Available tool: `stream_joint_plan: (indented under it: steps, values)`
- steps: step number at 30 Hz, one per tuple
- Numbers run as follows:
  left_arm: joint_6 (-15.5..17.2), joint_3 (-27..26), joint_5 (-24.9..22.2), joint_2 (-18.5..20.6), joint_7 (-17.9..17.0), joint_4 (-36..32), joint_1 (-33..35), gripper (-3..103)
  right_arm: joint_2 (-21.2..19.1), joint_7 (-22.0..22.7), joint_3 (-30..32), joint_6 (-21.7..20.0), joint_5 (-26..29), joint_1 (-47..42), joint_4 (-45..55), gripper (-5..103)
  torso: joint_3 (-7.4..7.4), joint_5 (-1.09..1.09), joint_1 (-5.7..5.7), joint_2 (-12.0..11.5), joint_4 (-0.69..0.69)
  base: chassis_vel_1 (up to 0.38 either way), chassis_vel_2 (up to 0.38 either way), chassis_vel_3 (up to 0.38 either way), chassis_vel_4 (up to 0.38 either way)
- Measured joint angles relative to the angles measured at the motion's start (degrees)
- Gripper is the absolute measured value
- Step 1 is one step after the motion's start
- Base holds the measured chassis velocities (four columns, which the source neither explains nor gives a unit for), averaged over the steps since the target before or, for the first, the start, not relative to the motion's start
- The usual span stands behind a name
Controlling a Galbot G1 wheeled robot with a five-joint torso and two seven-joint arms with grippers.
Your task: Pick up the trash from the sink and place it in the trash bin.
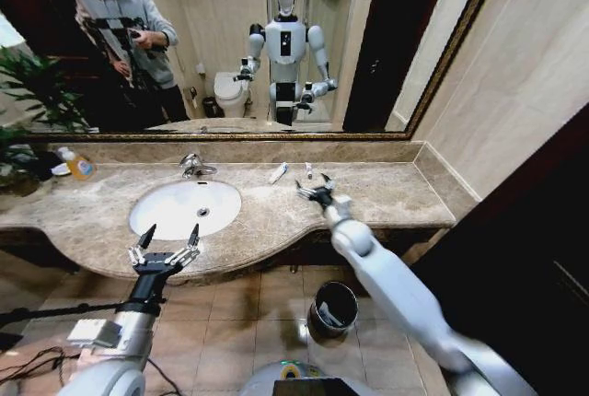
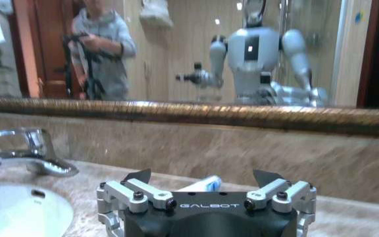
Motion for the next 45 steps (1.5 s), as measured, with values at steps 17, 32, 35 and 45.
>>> stream_joint_plan:
  steps: [17, 32, 35, 45]
  values:
    - [0.0, 0.0, 0.0, 0.0, 0.0, 0.0, 0.0, 100, 18.1, 15.1, -13.9, 0.3, 0.5, 16.6, -26.7, 100, -0.01, 0.01, -0.01, 0.0, -0.01, 0.000, 0.000, 0.000, 0.000]
    - [0.0, 0.0, 0.0, 0.0, 0.0, 0.0, 0.0, 100, 20.9, 11.5, -7.9, 5.3, -3.4, 18.8, -42.7, 100, 0.00, 0.04, -0.01, 0.0, -0.02, 0.000, 0.000, 0.000, 0.000]
    - [0.0, 0.0, 0.0, 0.0, 0.0, 0.0, 0.0, 100, 20.8, 11.4, -6.0, 5.7, -4.2, 17.4, -42.3, 100, -0.01, 0.04, -0.01, 0.0, -0.03, 0.000, 0.000, 0.000, 0.000]
    - [0.0, 0.0, 0.0, 0.0, 0.0, 0.0, 0.0, 100, 20.7, 11.8, -5.5, 5.7, -6.3, 16.0, -39.2, 100, -0.01, 0.03, -0.02, 0.0, -0.02, 0.000, 0.000, 0.000, 0.000]
